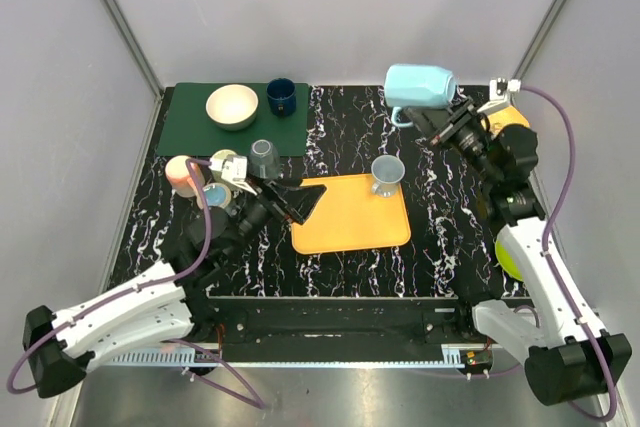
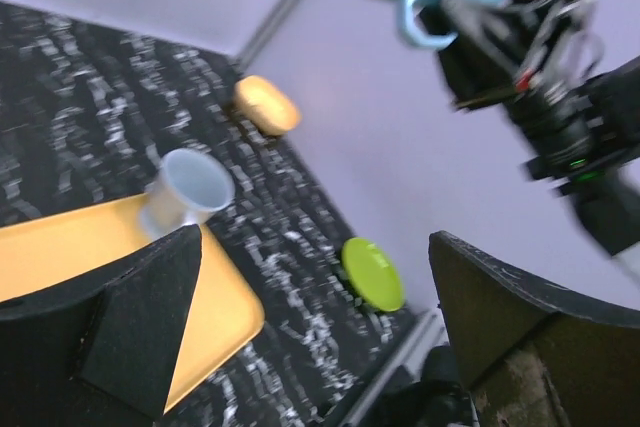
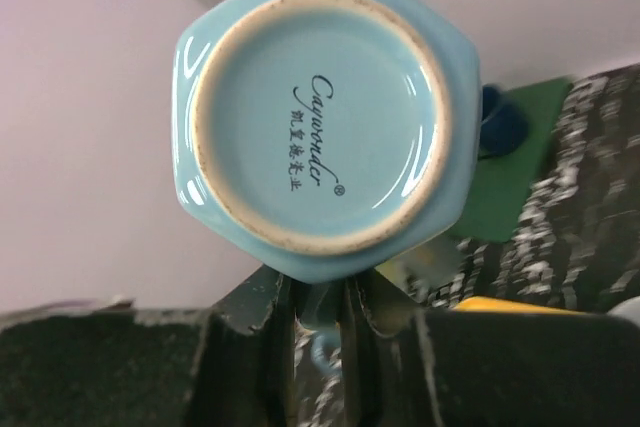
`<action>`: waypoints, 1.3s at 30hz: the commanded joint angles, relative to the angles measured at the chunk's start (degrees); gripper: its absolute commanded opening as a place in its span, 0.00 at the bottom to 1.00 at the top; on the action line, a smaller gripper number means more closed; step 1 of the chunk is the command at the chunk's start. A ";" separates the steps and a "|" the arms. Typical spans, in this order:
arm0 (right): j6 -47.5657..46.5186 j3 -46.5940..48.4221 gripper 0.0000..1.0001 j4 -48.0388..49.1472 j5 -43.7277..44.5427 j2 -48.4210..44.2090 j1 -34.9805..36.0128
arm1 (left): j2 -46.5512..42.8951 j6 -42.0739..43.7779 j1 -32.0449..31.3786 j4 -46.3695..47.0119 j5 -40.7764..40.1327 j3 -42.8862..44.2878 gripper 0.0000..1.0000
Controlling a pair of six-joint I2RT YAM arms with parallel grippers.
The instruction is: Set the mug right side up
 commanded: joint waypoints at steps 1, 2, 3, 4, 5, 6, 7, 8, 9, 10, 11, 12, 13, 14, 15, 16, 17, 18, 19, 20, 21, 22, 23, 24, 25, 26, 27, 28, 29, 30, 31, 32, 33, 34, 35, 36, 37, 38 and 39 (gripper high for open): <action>18.33 -8.17 0.00 26.50 -16.03 -4.92 0.09 | 4.91 -8.83 4.87 24.08 17.37 -1.68 0.99; 22.27 -9.49 0.00 30.17 -17.61 -5.55 0.09 | 6.50 -12.85 5.75 30.98 21.92 -2.47 0.99; 23.79 -11.59 0.00 31.08 -18.06 -6.08 0.09 | 8.17 -14.81 6.89 34.97 23.88 -2.91 0.99; 26.07 -12.57 0.00 31.70 -18.76 -7.13 0.18 | 11.93 -16.65 7.25 38.75 26.68 -3.18 0.99; 27.31 -14.67 0.00 33.79 -19.46 -7.57 0.18 | 13.88 -19.89 7.61 45.31 27.93 -3.18 0.99; 28.28 -15.47 0.00 34.25 -19.73 -8.01 0.18 | 15.99 -21.31 7.70 48.16 29.07 -2.83 0.99; 28.55 -16.09 0.00 34.17 -20.00 -9.15 0.18 | 20.01 -23.24 7.78 50.63 31.52 -2.22 0.99; 28.38 -16.97 0.00 32.86 -20.17 -9.77 0.18 | 22.05 -24.22 7.78 53.61 32.59 -0.56 0.99; 28.11 -17.24 0.00 32.41 -20.44 -10.21 0.18 | 24.07 -25.10 7.78 54.69 33.56 0.42 0.99; 27.42 -17.41 0.00 32.06 -20.87 -10.91 0.35 | 27.75 -26.67 7.78 55.65 35.31 1.38 0.99; 27.15 -17.85 0.00 31.27 -20.88 -11.09 0.79 | 29.61 -27.65 7.78 58.19 35.85 2.87 0.99; 27.14 -17.85 0.00 31.18 -20.96 -11.35 0.97 | 33.02 -28.61 7.78 59.95 36.20 3.49 0.99; 26.54 -17.94 0.00 30.92 -21.23 -11.53 1.23 | 34.54 -30.36 7.78 61.71 36.64 4.11 0.99; 26.18 -17.68 0.00 29.87 -21.32 -11.53 1.84 | 36.12 -31.16 7.78 64.95 36.91 5.51 0.99; 25.83 -17.68 0.00 29.25 -21.49 -11.53 2.11 | 38.40 -31.78 7.78 65.68 37.43 6.57 0.99; 25.13 -17.59 0.00 28.72 -21.67 -11.53 2.20 | 39.46 -32.40 7.78 65.86 38.65 7.80 0.99; 24.78 -17.33 0.00 27.93 -21.84 -11.53 2.46 | 40.17 -32.58 7.78 65.86 38.93 9.81 0.99; 24.51 -17.41 0.00 27.49 -22.02 -11.62 2.81 | 41.48 -32.84 7.78 66.03 39.10 10.70 0.99; 23.90 -17.33 0.00 27.05 -22.11 -11.79 2.81 | 42.02 -33.19 7.78 66.12 39.54 11.49 0.99; 23.46 -17.07 0.00 25.65 -22.37 -11.71 3.08 | 42.37 -33.28 7.78 66.21 39.63 12.80 0.99; 22.93 -16.98 0.00 24.77 -22.55 -11.88 3.25 | 42.72 -33.28 7.87 66.12 39.89 13.43 0.99; 21.88 -16.80 0.00 23.89 -22.72 -11.97 3.34 | 42.99 -33.28 7.87 65.95 40.94 14.13 0.99; 21.52 -16.89 0.00 22.93 -23.07 -12.06 3.43 | 43.25 -33.20 7.87 64.99 41.47 15.61 0.99; 21.43 -16.97 0.00 22.74 -23.25 -12.14 3.43 | 43.69 -33.02 7.87 64.63 41.83 16.06 0.99; 21.43 -17.15 0.00 22.57 -23.69 -12.06 3.34 | 43.95 -33.19 7.87 64.37 42.35 16.50 0.99; 21.43 -17.50 0.00 22.56 -24.04 -12.06 3.43 | 44.22 -33.28 7.87 64.36 42.71 17.29 0.99; 21.43 -17.68 0.00 22.56 -24.13 -11.97 3.43 | 45.09 -33.46 7.87 64.19 43.23 17.91 0.92; 21.52 -17.85 0.00 22.39 -24.39 -12.14 3.34 | 45.53 -33.89 7.87 63.93 44.63 18.52 0.84; 21.61 -18.03 0.00 21.95 -24.48 -12.15 3.43 | 46.06 -34.25 7.87 63.32 45.60 19.92 0.77; 21.43 -18.03 0.00 21.78 -24.57 -12.23 3.43 | 47.11 -34.60 7.87 63.22 46.57 20.63 0.70; 21.17 -18.03 0.00 21.43 -24.74 -12.41 3.34 | 47.56 -35.30 7.87 63.22 48.14 21.07 0.60; 20.82 -17.77 0.00 20.38 -24.83 -12.50 3.43 | 47.91 -35.56 7.87 63.05 48.68 21.60 0.57; 20.56 -17.59 0.00 19.93 -25.18 -12.50 3.43 | 48.00 -35.74 7.87 62.87 48.95 21.61 0.56; 19.60 -17.24 0.00 18.36 -25.79 -12.58 3.43 | 47.91 -35.83 7.87 62.44 48.95 21.26 0.57; 18.98 -16.80 0.00 17.39 -25.80 -12.67 3.43 | 47.74 -35.74 7.87 61.91 48.95 21.17 0.57; 18.36 -16.54 0.00 16.42 -25.89 -12.85 3.52 | 47.56 -35.74 7.87 61.73 48.86 21.08 0.58; 16.88 -16.27 0.00 15.45 -26.24 -12.94 3.43 | 47.30 -35.92 7.87 61.47 48.69 20.99 0.58; 16.43 -16.01 0.00 13.79 -26.33 -12.94 3.52 | 47.12 -36.09 7.87 60.77 48.51 21.08 0.58; 15.90 -15.83 0.00 13.08 -26.41 -12.76 3.52 | 46.95 -36.27 7.79 60.85 48.42 21.08 0.57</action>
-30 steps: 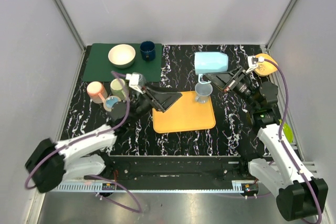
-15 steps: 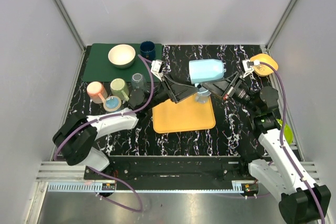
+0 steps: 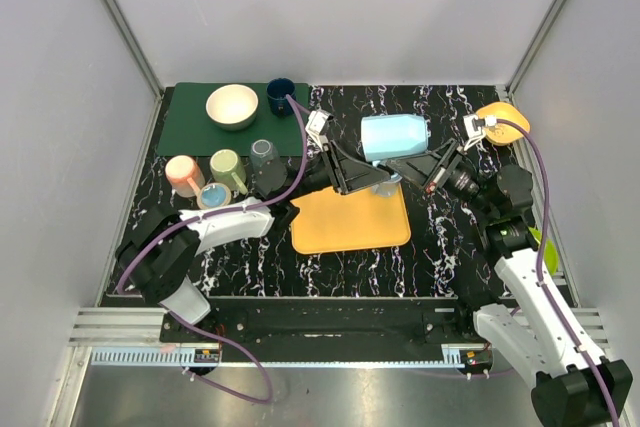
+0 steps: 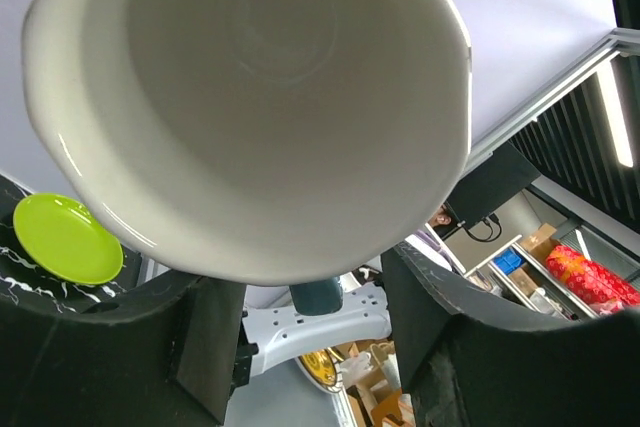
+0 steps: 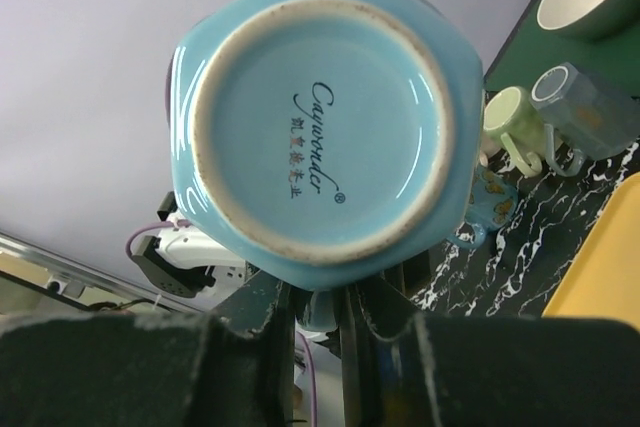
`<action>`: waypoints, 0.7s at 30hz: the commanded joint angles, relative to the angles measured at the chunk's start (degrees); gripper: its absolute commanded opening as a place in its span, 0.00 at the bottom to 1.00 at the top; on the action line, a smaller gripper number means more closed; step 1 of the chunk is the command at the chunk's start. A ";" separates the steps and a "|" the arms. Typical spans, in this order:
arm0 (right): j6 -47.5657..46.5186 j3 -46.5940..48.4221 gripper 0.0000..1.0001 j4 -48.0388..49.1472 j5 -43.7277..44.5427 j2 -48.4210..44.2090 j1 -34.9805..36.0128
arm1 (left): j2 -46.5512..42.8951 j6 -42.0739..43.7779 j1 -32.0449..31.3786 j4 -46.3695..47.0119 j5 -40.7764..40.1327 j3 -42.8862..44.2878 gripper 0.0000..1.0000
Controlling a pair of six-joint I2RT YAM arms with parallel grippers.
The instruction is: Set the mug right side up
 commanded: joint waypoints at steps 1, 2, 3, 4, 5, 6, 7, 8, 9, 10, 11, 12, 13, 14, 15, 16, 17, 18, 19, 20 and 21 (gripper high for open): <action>-5.37 3.44 0.00 -3.78 -4.53 -0.98 0.55 | -2.08 -0.84 -0.15 6.49 0.95 3.33 0.55; -6.07 3.71 0.00 -5.44 -4.54 -0.98 0.63 | -2.26 -0.93 -0.15 6.32 0.95 3.51 0.52; -6.43 3.71 0.00 -5.98 -4.62 -0.89 0.63 | -2.52 -0.84 -0.15 6.14 0.95 3.60 0.49; -7.04 3.80 0.00 -6.76 -5.06 -0.80 0.63 | -2.78 -0.75 -0.15 5.97 1.21 3.94 0.47; -7.40 3.89 0.00 -7.29 -5.07 -0.80 0.63 | -2.78 -0.49 -0.24 5.18 1.21 4.03 0.43; -7.75 3.89 0.00 -7.82 -5.07 -0.80 0.55 | -3.13 -0.40 -0.24 4.82 1.39 4.21 0.40; -8.88 3.97 0.00 -9.39 -5.15 -0.80 0.54 | -3.22 -0.23 -0.32 4.56 1.48 4.39 0.39; -9.59 4.15 0.00 -10.28 -5.07 -0.72 0.63 | -3.31 -0.23 -0.50 4.38 1.39 4.47 0.38; -10.29 4.24 0.00 -11.16 -4.89 -1.06 0.63 | -3.31 -0.23 -0.59 4.38 1.30 4.39 0.34; -11.69 4.32 0.00 -12.73 -4.45 -1.24 0.63 | -3.31 -0.31 -0.68 4.38 1.30 4.47 0.32; -12.23 4.41 0.00 -13.45 -4.36 -1.42 0.63 | -3.31 -0.31 -1.02 4.47 1.30 4.65 0.31; -12.76 4.33 0.00 -13.97 -4.28 -1.51 0.72 | -3.22 -0.23 -1.11 4.38 1.21 4.74 0.30; -13.46 4.24 0.00 -14.68 -4.27 -1.42 0.72 | -3.22 -0.40 -1.20 4.47 0.95 4.83 0.30; -13.55 4.15 0.00 -14.77 -4.27 -1.51 0.72 | -3.14 -0.40 -1.38 4.64 0.95 4.83 0.30; -13.81 4.06 0.00 -15.12 -4.27 -1.42 0.72 | -2.87 -0.49 -1.47 4.73 0.95 5.09 0.30; -14.77 4.06 0.00 -16.34 -4.19 -1.51 0.89 | -2.70 -0.84 -1.55 5.26 0.86 5.26 0.31; -15.22 3.97 0.00 -16.70 -4.01 -1.68 0.98 | -2.61 -1.19 -1.64 5.61 0.86 5.35 0.35; -15.92 3.89 0.00 -17.05 -3.92 -1.94 0.98 | -2.43 -1.54 -1.56 6.05 0.69 5.35 0.38; -16.19 3.80 0.00 -17.93 -3.75 -2.03 0.98 | -2.26 -2.07 -1.56 6.31 0.42 5.35 0.46; -16.62 3.71 0.00 -18.28 -3.66 -2.21 1.16 | -2.26 -2.25 -1.56 6.49 0.25 5.35 0.47; -17.15 3.71 0.00 -18.63 -3.57 -2.38 1.07 | -2.08 -2.33 -1.64 6.67 0.25 5.35 0.47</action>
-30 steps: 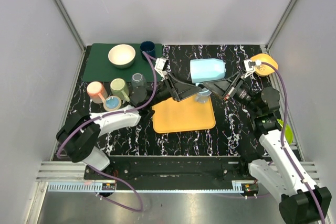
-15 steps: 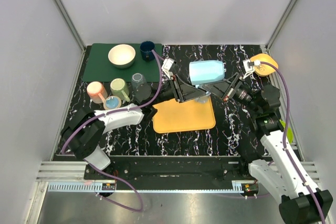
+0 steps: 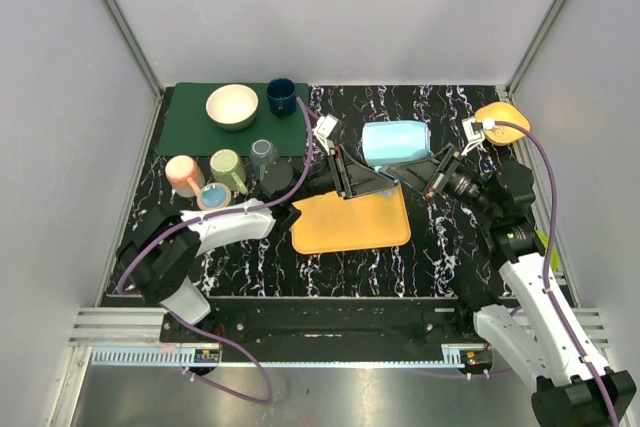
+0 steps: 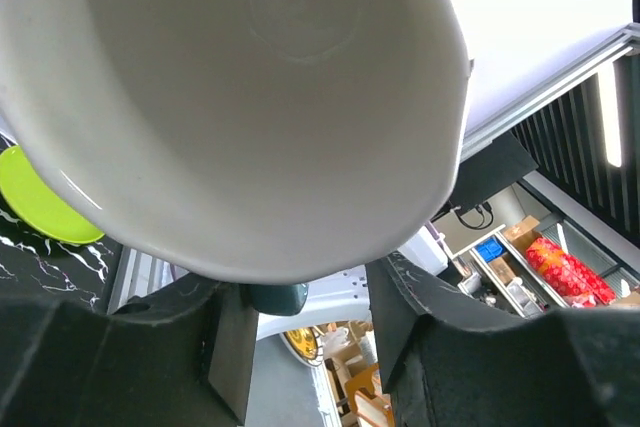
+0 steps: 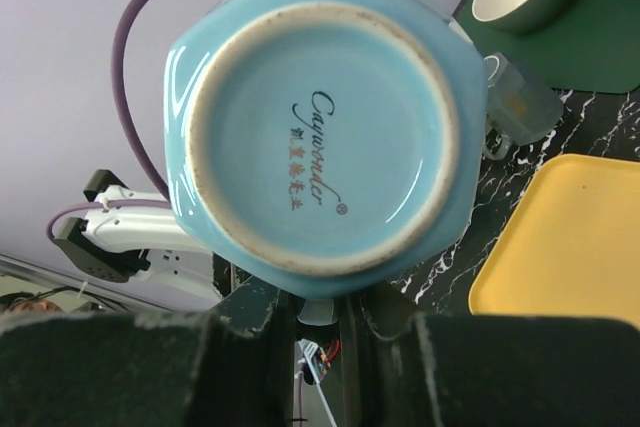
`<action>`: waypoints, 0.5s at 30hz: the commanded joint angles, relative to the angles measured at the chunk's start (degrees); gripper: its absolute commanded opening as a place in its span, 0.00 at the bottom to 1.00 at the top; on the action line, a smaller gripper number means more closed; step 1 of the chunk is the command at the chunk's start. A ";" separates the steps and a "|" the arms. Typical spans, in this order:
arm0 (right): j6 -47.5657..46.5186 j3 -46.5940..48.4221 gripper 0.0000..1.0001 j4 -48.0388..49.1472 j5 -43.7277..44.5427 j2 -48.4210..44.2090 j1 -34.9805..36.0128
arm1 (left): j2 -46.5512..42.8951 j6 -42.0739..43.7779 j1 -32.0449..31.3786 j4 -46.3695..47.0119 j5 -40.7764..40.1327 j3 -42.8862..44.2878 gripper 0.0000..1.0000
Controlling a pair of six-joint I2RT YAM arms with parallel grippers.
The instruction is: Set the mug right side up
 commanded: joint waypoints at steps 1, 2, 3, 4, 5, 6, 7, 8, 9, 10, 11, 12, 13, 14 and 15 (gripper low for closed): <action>-4.94 0.91 0.00 -6.39 -3.88 -0.90 1.16 | -2.08 -0.83 -0.44 11.01 -2.00 5.33 0.46; -5.11 0.83 0.00 -6.66 -3.88 -0.99 1.25 | -1.91 -0.83 -0.44 11.19 -2.09 5.33 0.34; -5.38 0.82 0.00 -6.84 -3.88 -1.25 1.16 | -1.82 -0.92 -0.44 11.19 -1.83 5.33 0.29; -5.38 0.82 0.00 -7.10 -3.79 -1.34 1.16 | -1.73 -0.92 -0.53 11.46 -1.83 5.33 0.25; -5.38 0.82 0.00 -7.02 -3.88 -1.43 1.16 | -1.73 -0.83 -0.44 11.37 -1.92 5.33 0.15; -5.38 0.82 0.00 -7.10 -3.96 -1.60 1.16 | -1.82 -0.74 -0.53 11.37 -1.92 5.33 0.10; -5.29 0.82 0.00 -7.02 -4.23 -1.52 1.25 | -1.82 -0.83 -0.44 11.46 -1.92 5.16 0.05; -5.29 0.91 0.00 -7.10 -4.31 -1.52 1.25 | -1.73 -0.83 -0.44 11.63 -1.92 5.24 0.00; -5.55 0.91 0.00 -7.19 -4.40 -1.52 1.25 | -1.64 -1.09 -0.44 11.89 -2.01 5.24 0.00; -5.73 1.00 0.00 -7.71 -4.49 -1.60 1.25 | -1.55 -1.27 -0.44 12.77 -1.92 5.16 0.00; -5.99 1.09 0.00 -8.07 -4.58 -1.69 1.25 | -1.55 -1.44 -0.44 13.12 -1.83 5.07 0.00; -6.78 1.18 0.00 -8.51 -4.67 -1.78 1.25 | -1.73 -1.18 -0.53 13.39 -1.92 4.89 0.00; -7.31 1.61 0.00 -10.69 -4.58 -1.87 1.33 | -1.99 -0.83 -0.62 13.91 -2.01 4.37 0.00; -7.83 1.88 0.00 -11.40 -4.49 -1.87 1.25 | -3.04 -0.31 -0.62 13.83 -2.09 3.93 0.00; -9.32 2.31 0.01 -12.45 -4.49 -1.95 1.33 | -3.74 1.44 -0.70 13.57 -2.88 3.40 0.00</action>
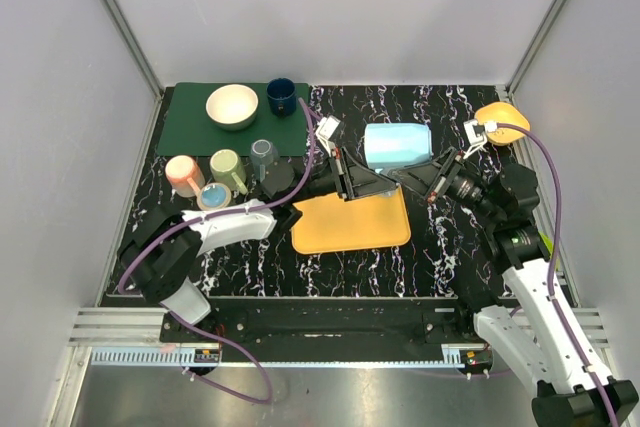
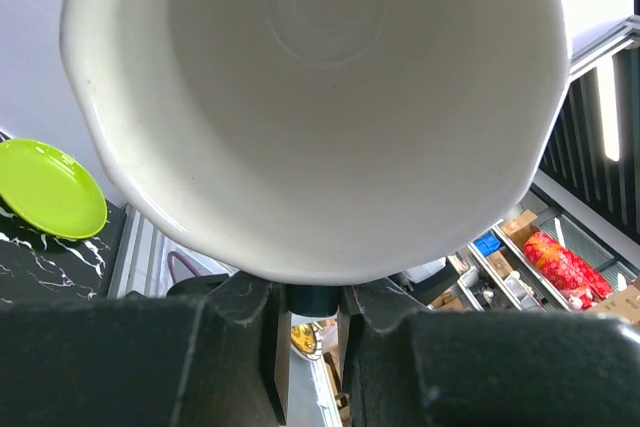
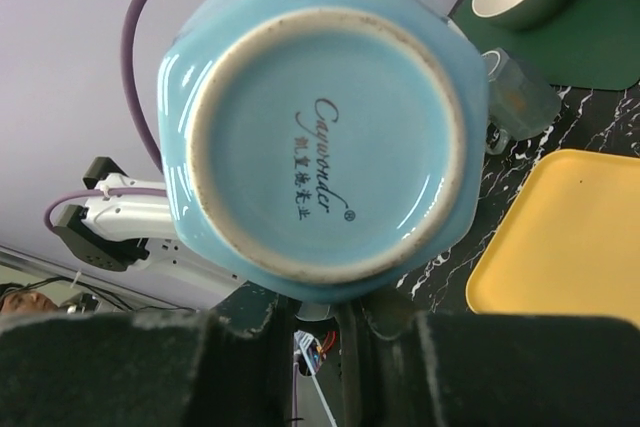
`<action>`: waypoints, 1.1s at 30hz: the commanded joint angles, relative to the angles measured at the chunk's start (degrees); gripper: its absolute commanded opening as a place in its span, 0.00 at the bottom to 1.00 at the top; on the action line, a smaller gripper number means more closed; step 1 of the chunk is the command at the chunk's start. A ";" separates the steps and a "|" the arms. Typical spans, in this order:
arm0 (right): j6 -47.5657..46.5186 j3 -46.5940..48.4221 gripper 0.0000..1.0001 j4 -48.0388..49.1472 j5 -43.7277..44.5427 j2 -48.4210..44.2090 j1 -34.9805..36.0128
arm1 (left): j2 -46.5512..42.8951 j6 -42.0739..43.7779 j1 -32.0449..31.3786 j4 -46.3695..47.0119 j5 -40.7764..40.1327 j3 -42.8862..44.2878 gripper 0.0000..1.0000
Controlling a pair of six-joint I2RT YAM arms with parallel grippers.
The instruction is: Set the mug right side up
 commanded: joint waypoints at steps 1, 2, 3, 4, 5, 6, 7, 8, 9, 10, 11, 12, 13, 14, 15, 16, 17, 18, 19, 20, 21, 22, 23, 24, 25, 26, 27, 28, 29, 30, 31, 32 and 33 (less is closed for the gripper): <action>-8.00 2.99 0.28 -11.19 -3.77 -0.08 1.18 | -4.95 3.37 -0.57 11.04 -3.87 2.01 0.00; -8.70 3.53 0.40 -12.17 -3.42 -0.16 1.18 | -7.31 4.95 -0.66 9.37 -4.48 1.21 0.00; -9.58 4.23 0.51 -13.05 -2.89 -0.42 1.18 | -8.46 8.19 -0.66 7.70 -5.88 -0.45 0.00; -9.94 5.63 0.59 -14.54 -2.45 -0.51 1.10 | -9.60 9.53 -0.66 4.98 -6.42 -1.25 0.00; -10.20 6.34 0.69 -15.42 -1.93 -0.69 1.18 | -11.70 10.84 -0.66 3.82 -6.86 -1.96 0.00; -10.55 6.95 0.74 -16.13 -1.31 -0.78 1.18 | -12.77 13.38 -0.66 2.59 -7.73 -3.27 0.00; -10.64 8.09 0.81 -17.18 -1.04 -0.69 1.18 | -13.91 14.62 -0.66 -0.29 -8.26 -3.89 0.00; -10.64 8.62 0.86 -17.62 -0.87 -0.78 1.18 | -16.10 15.77 -0.66 -1.45 -8.88 -4.51 0.00; -10.64 9.06 0.87 -18.06 -0.52 -0.69 1.18 | -17.16 17.61 -0.66 -2.42 -9.84 -5.82 0.00; -10.73 9.85 0.90 -19.02 0.01 -0.69 1.18 | -18.22 18.58 -0.49 -4.60 -10.37 -6.44 0.00; -11.08 10.56 0.91 -20.25 1.06 -1.04 1.18 | -21.10 19.64 -0.31 -6.36 -10.90 -7.05 0.00; -12.13 11.08 0.91 -23.40 4.03 -1.22 1.18 | -22.87 22.52 -0.14 -11.78 -13.08 -8.19 0.00; -12.92 12.13 0.92 -24.99 6.06 -1.65 1.27 | -24.98 24.46 0.04 -15.31 -14.32 -8.72 0.00; -13.36 12.41 0.92 -26.40 7.99 -2.79 1.18 | -29.26 26.83 0.13 -19.35 -15.72 -9.08 0.00; -14.58 12.76 0.92 -28.77 11.84 -3.50 1.18 | -31.48 32.16 0.13 -30.35 -19.30 -8.56 0.00; -14.94 13.28 0.92 -30.01 13.97 -4.11 1.27 | -33.50 35.17 -0.04 -36.82 -22.04 -7.77 0.00; -15.64 13.46 0.92 -30.98 15.81 -5.34 1.27 | -36.57 37.73 -0.22 -42.27 -24.50 -6.98 0.00; -16.00 14.07 0.92 -32.55 18.88 -5.61 1.27 | -37.73 41.58 -0.31 -52.60 -29.40 -5.41 0.00; -16.44 14.51 0.91 -33.44 20.39 -5.87 1.27 | -39.05 43.19 -0.40 -57.66 -32.06 -4.26 0.00; -17.49 15.13 0.91 -34.49 21.97 -5.62 1.27 | -39.41 44.42 -0.49 -61.97 -34.09 -3.46 0.00; -17.93 16.26 0.91 -36.59 25.20 -5.35 1.27 | -39.58 46.00 -0.57 -69.33 -38.37 -2.15 0.00; -18.55 16.88 0.91 -37.66 26.89 -5.18 1.27 | -39.15 46.45 -0.57 -73.23 -40.41 -1.27 0.00; -19.51 17.50 0.91 -38.71 28.65 -4.56 1.18 | -38.63 46.63 -0.75 -76.57 -42.26 -0.39 0.00; -20.13 18.72 0.91 -40.46 31.45 -4.12 1.27 | -37.84 46.63 -0.92 -82.70 -45.33 1.19 0.00; -20.57 19.35 0.90 -41.18 32.52 -3.94 1.18 | -35.48 46.46 -1.01 -85.98 -46.57 2.33 0.00; -21.36 19.79 0.91 -41.70 33.49 -3.59 1.18 | -34.06 46.28 -1.19 -88.45 -47.37 3.39 0.00; -21.71 20.49 0.90 -42.32 34.98 -3.42 1.27 | -32.66 46.37 -1.45 -92.47 -47.99 5.31 0.00; -21.80 20.93 0.90 -42.59 35.60 -3.15 1.27 | -29.77 45.93 -1.80 -94.17 -48.86 6.38 0.00; -22.15 21.28 0.89 -42.94 36.13 -2.63 1.27 | -28.44 45.84 -2.15 -95.06 -49.22 7.08 0.00; -22.33 21.98 0.89 -43.46 36.22 -2.28 1.18 | -27.03 46.01 -2.68 -96.72 -49.40 8.83 0.00; -22.42 22.34 0.89 -43.82 36.31 -1.84 1.27 | -24.15 46.10 -2.94 -97.34 -49.66 9.80 0.00; -22.33 22.60 0.89 -44.08 36.49 -1.14 1.27 | -22.55 46.62 -3.21 -97.78 -49.75 10.77 0.00; -22.24 22.69 0.89 -44.34 36.31 -0.87 1.27 | -20.80 47.41 -3.65 -99.44 -49.32 13.30 0.00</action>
